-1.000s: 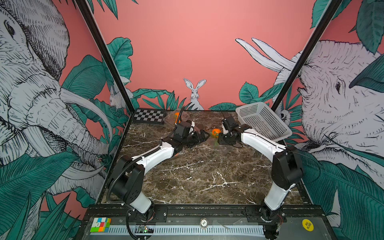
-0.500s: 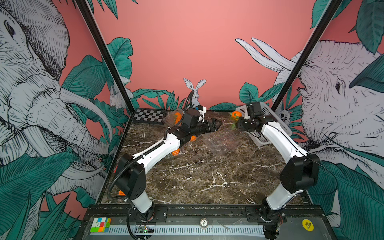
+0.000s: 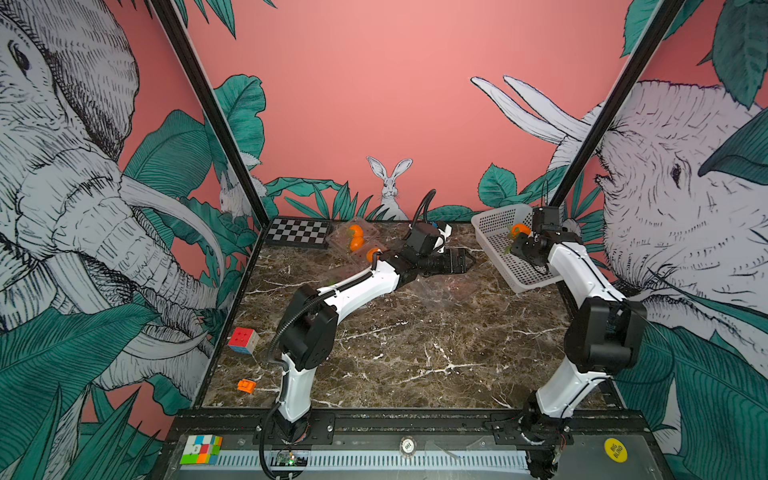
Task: Take oranges out of containers
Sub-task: Place the orange in the basket.
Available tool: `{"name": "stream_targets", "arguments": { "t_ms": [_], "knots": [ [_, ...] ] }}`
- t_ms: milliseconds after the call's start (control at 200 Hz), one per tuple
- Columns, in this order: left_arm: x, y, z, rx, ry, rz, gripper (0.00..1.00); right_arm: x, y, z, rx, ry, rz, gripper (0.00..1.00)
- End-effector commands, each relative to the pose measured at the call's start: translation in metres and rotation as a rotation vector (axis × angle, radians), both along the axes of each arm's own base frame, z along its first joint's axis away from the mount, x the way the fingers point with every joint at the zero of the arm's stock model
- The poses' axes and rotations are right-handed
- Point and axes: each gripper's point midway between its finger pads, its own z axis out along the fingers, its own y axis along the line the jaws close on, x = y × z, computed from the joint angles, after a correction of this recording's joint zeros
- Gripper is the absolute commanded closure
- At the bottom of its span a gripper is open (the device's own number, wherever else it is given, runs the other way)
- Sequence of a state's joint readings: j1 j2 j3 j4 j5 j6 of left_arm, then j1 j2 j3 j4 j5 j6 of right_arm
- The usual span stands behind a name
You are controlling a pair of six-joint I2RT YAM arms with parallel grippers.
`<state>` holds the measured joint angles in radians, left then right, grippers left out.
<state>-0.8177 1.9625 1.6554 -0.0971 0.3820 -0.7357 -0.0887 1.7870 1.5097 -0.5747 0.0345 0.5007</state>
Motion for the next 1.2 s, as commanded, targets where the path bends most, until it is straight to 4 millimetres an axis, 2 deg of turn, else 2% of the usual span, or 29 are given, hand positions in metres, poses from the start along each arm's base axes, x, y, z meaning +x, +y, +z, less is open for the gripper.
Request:
{"name": "stream_targets", "arguments": {
  "t_ms": [0, 160, 255, 380, 475, 580, 685, 810, 875, 955, 1100, 1195],
  "knots": [
    [-0.003, -0.004, 0.015, -0.026, -0.011, -0.018, 0.01, 0.007, -0.015, -0.021, -0.01, 0.02, -0.019, 0.59],
    [-0.002, -0.007, 0.003, -0.011, 0.01, -0.019, 0.01, 0.014, -0.022, -0.05, -0.002, 0.083, -0.006, 0.54],
    [-0.001, -0.007, -0.002, -0.003, 0.021, -0.018, 0.01, 0.017, -0.024, -0.055, 0.0, 0.095, 0.001, 0.51],
    [-0.002, -0.006, -0.005, 0.006, 0.027, -0.015, 0.01, 0.018, -0.025, -0.047, -0.006, 0.087, 0.014, 0.41],
    [-0.003, -0.003, -0.006, 0.015, 0.026, -0.014, 0.01, 0.018, -0.025, -0.034, -0.016, 0.071, 0.024, 0.29],
    [-0.005, -0.001, -0.003, 0.023, 0.019, -0.016, 0.01, 0.015, -0.025, -0.012, -0.029, 0.028, 0.035, 0.16],
    [-0.006, 0.005, 0.005, 0.042, -0.015, -0.018, 0.01, 0.011, -0.014, 0.009, -0.012, -0.039, 0.071, 0.02],
    [-0.008, 0.013, 0.015, 0.069, -0.06, -0.012, 0.01, 0.004, 0.003, 0.023, -0.028, -0.1, 0.141, 0.01],
    [-0.009, 0.017, 0.018, 0.074, -0.068, -0.01, 0.01, 0.0, 0.014, 0.022, -0.048, -0.104, 0.189, 0.02],
    [-0.012, 0.02, 0.017, 0.079, -0.069, -0.009, 0.01, -0.001, 0.026, 0.008, -0.052, -0.064, 0.253, 0.06],
    [-0.017, 0.027, 0.011, 0.087, -0.059, -0.001, 0.01, -0.003, 0.041, -0.024, -0.052, 0.031, 0.325, 0.27],
    [-0.02, 0.032, 0.007, 0.092, -0.051, 0.004, 0.01, -0.006, 0.045, -0.039, -0.071, 0.067, 0.345, 0.31]
  ]
}}
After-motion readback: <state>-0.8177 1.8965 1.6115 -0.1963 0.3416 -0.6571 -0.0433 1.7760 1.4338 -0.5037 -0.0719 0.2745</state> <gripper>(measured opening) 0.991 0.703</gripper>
